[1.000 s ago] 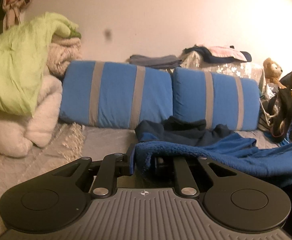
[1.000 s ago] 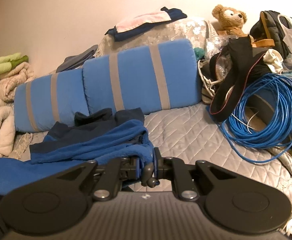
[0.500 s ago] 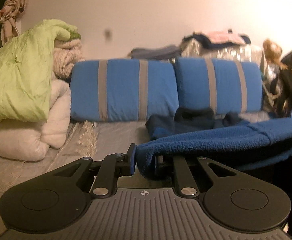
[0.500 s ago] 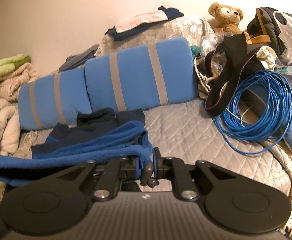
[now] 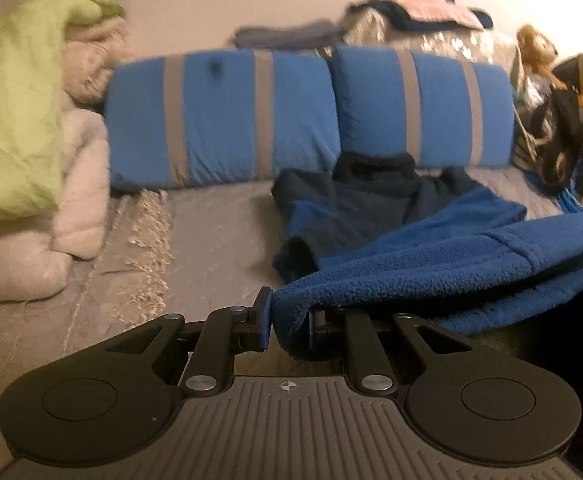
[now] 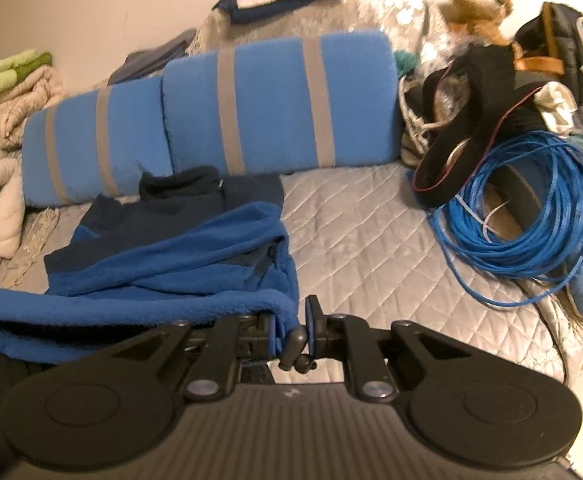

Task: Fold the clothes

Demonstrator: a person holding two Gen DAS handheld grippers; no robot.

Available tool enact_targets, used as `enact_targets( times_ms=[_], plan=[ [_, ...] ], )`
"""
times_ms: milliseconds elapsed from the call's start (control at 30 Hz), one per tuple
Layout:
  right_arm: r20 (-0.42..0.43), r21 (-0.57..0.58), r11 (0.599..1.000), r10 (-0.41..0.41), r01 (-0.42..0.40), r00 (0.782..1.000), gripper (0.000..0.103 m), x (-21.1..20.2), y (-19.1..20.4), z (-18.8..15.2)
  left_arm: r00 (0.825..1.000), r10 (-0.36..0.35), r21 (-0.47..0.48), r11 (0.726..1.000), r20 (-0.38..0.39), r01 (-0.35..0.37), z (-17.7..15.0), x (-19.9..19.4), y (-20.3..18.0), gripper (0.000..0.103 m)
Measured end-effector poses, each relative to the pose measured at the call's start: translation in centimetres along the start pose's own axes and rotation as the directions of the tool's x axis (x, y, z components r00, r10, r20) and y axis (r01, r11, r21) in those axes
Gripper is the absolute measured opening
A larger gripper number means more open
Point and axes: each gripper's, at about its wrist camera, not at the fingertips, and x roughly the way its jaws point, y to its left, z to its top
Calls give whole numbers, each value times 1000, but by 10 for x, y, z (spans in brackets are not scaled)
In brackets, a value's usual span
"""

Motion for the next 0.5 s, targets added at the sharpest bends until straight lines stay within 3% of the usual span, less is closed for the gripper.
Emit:
enact_targets(
  times_ms=[233, 500],
  plan=[
    [-154, -146, 987, 49, -72, 987, 14, 34, 10, 65, 985, -61, 86, 993, -160, 75, 52, 47, 19, 18],
    [-298, -198, 976, 24, -87, 954, 14, 90, 17, 118, 943, -85, 100, 987, -322, 123, 94, 111, 24, 17]
  ],
)
